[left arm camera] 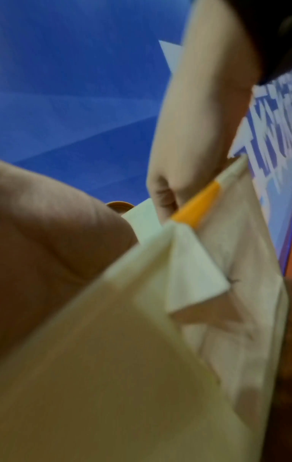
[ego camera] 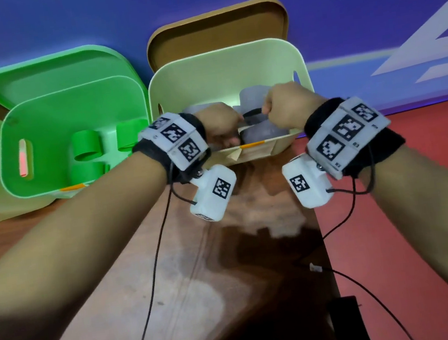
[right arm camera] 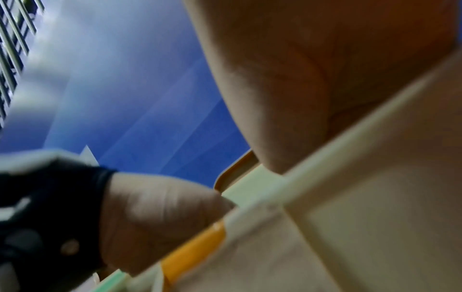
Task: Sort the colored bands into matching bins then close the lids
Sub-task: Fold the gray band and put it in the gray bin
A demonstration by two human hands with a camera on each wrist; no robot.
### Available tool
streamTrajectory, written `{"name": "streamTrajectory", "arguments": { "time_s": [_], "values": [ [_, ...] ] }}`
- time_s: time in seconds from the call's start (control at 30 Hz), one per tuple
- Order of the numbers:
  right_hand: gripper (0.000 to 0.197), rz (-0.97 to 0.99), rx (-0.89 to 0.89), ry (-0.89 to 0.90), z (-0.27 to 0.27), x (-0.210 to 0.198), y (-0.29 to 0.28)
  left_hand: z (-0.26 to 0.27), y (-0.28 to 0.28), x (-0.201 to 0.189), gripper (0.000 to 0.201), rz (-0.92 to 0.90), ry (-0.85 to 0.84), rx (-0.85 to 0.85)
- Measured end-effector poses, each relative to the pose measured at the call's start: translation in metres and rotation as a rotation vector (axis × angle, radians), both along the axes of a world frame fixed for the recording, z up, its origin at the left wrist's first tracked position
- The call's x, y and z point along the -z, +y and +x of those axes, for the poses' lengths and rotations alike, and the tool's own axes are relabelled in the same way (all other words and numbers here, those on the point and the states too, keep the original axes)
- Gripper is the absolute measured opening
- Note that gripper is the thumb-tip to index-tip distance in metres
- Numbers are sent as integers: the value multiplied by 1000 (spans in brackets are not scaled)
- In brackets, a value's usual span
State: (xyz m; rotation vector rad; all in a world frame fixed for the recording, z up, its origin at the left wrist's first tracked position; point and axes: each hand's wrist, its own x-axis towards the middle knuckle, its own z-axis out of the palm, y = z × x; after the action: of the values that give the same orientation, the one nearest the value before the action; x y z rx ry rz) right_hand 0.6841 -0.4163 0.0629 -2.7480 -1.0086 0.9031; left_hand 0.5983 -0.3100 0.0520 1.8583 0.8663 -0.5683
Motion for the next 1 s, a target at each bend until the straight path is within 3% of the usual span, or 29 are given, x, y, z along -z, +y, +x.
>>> {"name": "streamTrajectory", "arguments": {
  "time_s": [0.17,0.37,0.47,0.63,0.87,1.0],
  "values": [
    [35,354,86,61,7,-13,-23,-29,16,-20,25,-106,-191,-79],
    [33,448,-10,18,9,-16,-29,-53,31,-31,17,118,-282,69],
    [32,350,-83,6,9,-11,-19,-58,39,-28,17,327,-298,220],
    [34,-52,-385,143,-2,13,7,-56,40,-15,25,550,-202,588],
    [32,-98,-270,291,-13,35,26,-33,45,8,33,326,135,915],
    [33,-43,-232,199,-9,38,26,-31,49,21,44,358,210,947]
  ]
}}
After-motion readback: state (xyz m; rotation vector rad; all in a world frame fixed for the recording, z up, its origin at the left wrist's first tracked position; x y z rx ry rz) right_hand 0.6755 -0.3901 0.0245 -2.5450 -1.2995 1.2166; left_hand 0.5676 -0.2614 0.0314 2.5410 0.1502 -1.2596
